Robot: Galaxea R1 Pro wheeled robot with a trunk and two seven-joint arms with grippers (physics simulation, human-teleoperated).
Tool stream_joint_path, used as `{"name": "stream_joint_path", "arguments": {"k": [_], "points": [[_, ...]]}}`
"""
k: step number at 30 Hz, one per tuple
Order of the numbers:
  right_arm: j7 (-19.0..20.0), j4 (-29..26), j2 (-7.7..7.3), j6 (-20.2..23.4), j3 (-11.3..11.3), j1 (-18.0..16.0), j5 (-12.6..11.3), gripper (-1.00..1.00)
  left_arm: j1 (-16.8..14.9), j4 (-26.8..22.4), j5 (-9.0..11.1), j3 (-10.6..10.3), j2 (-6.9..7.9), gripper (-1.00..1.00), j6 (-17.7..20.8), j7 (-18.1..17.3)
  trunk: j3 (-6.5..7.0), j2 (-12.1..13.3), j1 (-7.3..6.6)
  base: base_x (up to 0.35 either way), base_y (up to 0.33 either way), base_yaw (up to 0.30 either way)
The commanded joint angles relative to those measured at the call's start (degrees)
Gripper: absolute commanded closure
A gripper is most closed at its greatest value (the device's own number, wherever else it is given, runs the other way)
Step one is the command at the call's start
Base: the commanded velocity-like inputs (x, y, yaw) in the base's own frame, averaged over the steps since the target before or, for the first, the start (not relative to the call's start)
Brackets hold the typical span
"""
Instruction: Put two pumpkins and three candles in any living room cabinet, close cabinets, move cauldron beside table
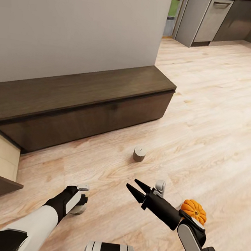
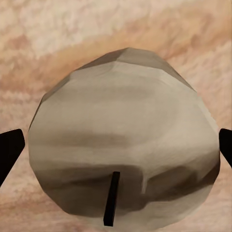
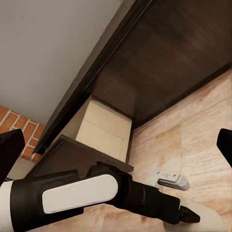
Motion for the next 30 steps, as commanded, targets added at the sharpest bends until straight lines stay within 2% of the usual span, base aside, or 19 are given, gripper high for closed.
{"name": "stream_joint_path", "arguments": {"k": [1, 10, 13, 24, 25, 30], "points": [[0.0, 0.0, -0.03, 0.5, 0.0, 0.0, -0.6, -1.00, 0.0, -0.1, 0.6, -0.2, 0.00, -1.00, 0.2, 0.4, -0.04, 0.0, -0.01, 0.000, 0.000, 0.000], [0.0, -0.1, -0.07, 0.5, 0.0, 0.0, -0.6, -1.00, 0.0, -0.1, 0.7, -0.2, 0.00, -1.00, 0.2, 0.4, -0.04, 0.0, -0.01, 0.000, 0.000, 0.000], [0.0, -0.1, -0.06, 0.5, 0.0, 0.0, -0.6, -1.00, 0.0, -0.1, 0.6, -0.2, 0.00, -1.00, 0.2, 0.4, -0.70, -0.1, 0.07, 0.000, 0.000, 0.000], [0.0, -0.1, -0.05, 0.5, 0.0, 0.0, -0.6, -1.00, 0.0, -0.1, 0.7, -0.2, 0.00, -1.00, 0.2, 0.4, -0.70, -0.1, 0.07, 0.000, 0.000, 0.000], [0.0, -0.1, -0.06, 0.5, 0.0, 0.0, -0.6, -1.00, 0.0, -0.1, 0.7, -0.2, 0.00, 1.00, 0.2, 0.4, -0.70, -0.1, 0.07, 0.000, 0.000, 0.000], [0.0, -0.1, -0.03, 0.5, 0.0, 0.0, -0.6, -1.00, 0.0, -0.1, 0.7, -0.2, 0.00, 1.00, 0.2, 0.4, -0.70, -0.1, 0.07, 0.000, 0.000, 0.000]]}}
